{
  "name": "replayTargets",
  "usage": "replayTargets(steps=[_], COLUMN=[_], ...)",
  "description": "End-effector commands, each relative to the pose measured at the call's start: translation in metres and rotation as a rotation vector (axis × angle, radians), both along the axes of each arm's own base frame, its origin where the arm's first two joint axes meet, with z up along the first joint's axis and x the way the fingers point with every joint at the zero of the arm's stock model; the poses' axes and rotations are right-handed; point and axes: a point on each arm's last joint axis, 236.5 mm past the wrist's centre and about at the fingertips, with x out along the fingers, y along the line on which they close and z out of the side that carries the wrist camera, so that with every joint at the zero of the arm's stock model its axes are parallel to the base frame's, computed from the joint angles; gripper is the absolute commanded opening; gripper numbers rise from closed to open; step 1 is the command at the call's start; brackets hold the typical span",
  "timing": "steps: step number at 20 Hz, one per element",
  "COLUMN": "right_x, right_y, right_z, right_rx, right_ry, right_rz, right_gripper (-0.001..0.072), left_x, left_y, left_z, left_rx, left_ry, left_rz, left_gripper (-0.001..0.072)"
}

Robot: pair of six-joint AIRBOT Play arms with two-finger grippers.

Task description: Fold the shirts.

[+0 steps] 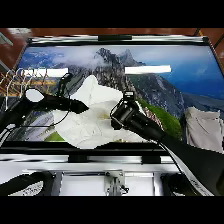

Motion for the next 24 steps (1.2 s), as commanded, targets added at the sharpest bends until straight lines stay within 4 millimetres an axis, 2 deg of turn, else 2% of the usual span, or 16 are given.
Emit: replayTargets(steps=[1, 3, 4, 5, 6, 9, 11, 12, 14, 15, 17, 19, 20, 21, 22, 24], right_x=[0.014, 0.030, 0.039, 0.045, 0.047, 0.068, 0.096, 0.109, 0.130, 0.133, 0.113, 0.060, 0.032, 0.011, 0.000, 0.002], right_y=[-0.014, -0.035, -0.044, -0.049, -0.052, -0.065, -0.062, -0.057, -0.057, -0.061, -0.073, -0.081, -0.083, -0.082, -0.077, -0.055], right_z=[-0.025, -0.025, -0.023, -0.022, -0.022, 0.004, 0.067, 0.109, 0.224, 0.296, 0.444, 0.566, 0.603, 0.620, 0.617, 0.567], right_rx=[-0.076, -0.127, -0.137, -0.134, -0.131, -0.218, -0.257, -0.238, -0.138, -0.046, 0.188, 0.458, 0.572, 0.662, 0.727, 0.749], right_ry=[-0.022, -0.069, -0.096, -0.106, -0.104, -0.150, -0.259, -0.336, -0.592, -0.771, -1.149, -1.472, -1.573, -1.609, -1.565, -1.330], right_rz=[-0.086, -0.155, -0.188, -0.206, -0.216, 0.034, 0.292, 0.381, 0.388, 0.344, 0.283, 0.284, 0.301, 0.317, 0.332, 0.362], right_gripper=[0.0649, 0.0639, 0.0527, 0.0282, 0.0114, 0.0085, 0.0084, 0.0085, 0.0084, 0.0084, 0.0084, 0.0084, 0.0085, 0.0084, 0.0084, 0.0085], left_x=[0.006, 0.006, 0.005, 0.006, 0.007, 0.019, 0.044, 0.055, 0.057, 0.049, 0.019, -0.025, -0.049, -0.068, -0.081, -0.079], left_y=[0.008, 0.008, 0.008, 0.007, 0.007, 0.004, -0.009, -0.020, -0.042, -0.048, -0.047, -0.032, -0.025, -0.019, -0.014, -0.007], left_z=[0.001, 0.001, 0.001, 0.002, 0.002, 0.020, 0.078, 0.128, 0.237, 0.296, 0.406, 0.501, 0.535, 0.554, 0.562, 0.544], left_rx=[0.000, 0.000, -0.001, -0.005, -0.007, -0.032, -0.137, -0.221, -0.378, -0.420, -0.478, -0.540, -0.563, -0.578, -0.578, -0.514], left_ry=[-0.006, -0.005, -0.005, -0.005, -0.008, -0.051, -0.156, -0.253, -0.458, -0.586, -0.848, -1.083, -1.175, -1.229, -1.253, -1.183], left_rz=[0.022, 0.022, 0.022, 0.025, 0.028, 0.043, 0.071, 0.057, 0.005, -0.032, -0.077, -0.078, -0.084, -0.086, -0.081, -0.032], left_gripper=[0.0057, 0.0057, 0.0057, 0.0057, 0.0057, 0.0057, 0.0057, 0.0057, 0.0057, 0.0056, 0.0057, 0.0056, 0.0057, 0.0056, 0.0056, 0.0057])
